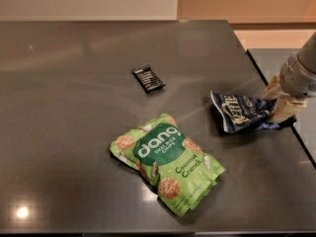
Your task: Move blue chip bag near green rice chip bag
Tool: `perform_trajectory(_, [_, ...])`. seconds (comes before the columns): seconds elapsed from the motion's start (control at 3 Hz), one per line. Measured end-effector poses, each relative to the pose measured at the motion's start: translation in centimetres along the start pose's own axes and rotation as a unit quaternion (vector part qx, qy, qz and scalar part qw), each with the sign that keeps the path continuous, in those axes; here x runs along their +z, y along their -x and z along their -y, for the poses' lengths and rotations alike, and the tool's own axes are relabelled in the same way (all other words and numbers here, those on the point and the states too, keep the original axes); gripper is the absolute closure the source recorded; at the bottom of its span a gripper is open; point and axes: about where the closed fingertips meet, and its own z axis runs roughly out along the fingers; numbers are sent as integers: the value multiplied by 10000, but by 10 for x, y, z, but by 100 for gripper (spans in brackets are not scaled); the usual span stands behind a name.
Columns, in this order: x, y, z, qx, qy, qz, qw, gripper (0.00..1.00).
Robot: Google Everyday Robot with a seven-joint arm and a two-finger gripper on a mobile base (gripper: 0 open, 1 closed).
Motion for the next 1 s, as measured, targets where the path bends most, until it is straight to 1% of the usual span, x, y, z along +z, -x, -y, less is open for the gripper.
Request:
perform_trajectory(0.33, [-8,9,0,-62,-46,91,9999,87])
perform_trajectory(0.67, [-23,25,-1,-80,-34,258,9996,100])
perform_trajectory(1.0, [-40,45,-6,-123,64,578,9982,100])
